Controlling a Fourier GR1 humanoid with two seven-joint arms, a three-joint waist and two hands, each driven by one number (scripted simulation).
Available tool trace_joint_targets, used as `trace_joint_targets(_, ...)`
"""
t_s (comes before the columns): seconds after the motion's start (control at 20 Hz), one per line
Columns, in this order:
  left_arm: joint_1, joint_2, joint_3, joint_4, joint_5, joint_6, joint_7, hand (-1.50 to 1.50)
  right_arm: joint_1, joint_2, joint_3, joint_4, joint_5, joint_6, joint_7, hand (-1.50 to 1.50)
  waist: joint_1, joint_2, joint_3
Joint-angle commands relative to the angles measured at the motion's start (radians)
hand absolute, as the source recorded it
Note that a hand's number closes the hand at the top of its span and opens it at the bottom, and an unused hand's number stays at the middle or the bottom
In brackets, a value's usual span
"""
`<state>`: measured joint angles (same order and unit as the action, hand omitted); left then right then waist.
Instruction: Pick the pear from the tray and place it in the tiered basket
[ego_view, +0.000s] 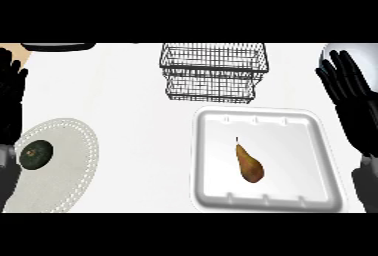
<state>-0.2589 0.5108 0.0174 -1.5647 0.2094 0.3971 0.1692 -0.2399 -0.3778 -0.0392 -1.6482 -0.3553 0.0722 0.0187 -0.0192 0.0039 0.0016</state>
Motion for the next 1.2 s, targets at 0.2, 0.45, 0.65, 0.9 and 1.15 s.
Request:
trace_joint_targets(0.2, 0.017, -0.159, -0.210, 0.062, 0.056, -0.175, 0.004, 0.00, 0.010, -0.030, 0.123, 0.057, 0.067, 0.165, -0.043, 1.50, 0.006, 0.007, -0.003)
trace_joint_targets(0.45, 0.059, -0.206, -0.264, 0.008, 0.119, -0.226, 0.069, 0.00, 0.150, 0.046, 0.014, 0.174, 0.321, -0.247, -0.091, -1.50, 0.004, 0.000, -0.001)
trace_joint_targets(0.65, 0.112, -0.229, -0.273, 0.067, 0.107, -0.276, -0.008, 0.00, 0.213, -0.012, 0.153, 0.098, 0.432, -0.126, -0.196, -1.50, 0.014, -0.004, -0.002)
trace_joint_targets(0.9, 0.080, -0.225, -0.265, 0.076, 0.099, -0.270, 0.023, 0.00, 0.179, -0.132, 0.270, -0.067, 0.622, -0.104, 0.076, -1.50, 0.016, -0.007, -0.005)
trace_joint_targets(1.15, 0.086, -0.226, -0.255, 0.088, 0.105, -0.282, 0.009, 0.00, 0.165, -0.227, 0.361, -0.255, 0.828, -0.052, 0.405, -1.50, 0.005, -0.013, -0.009)
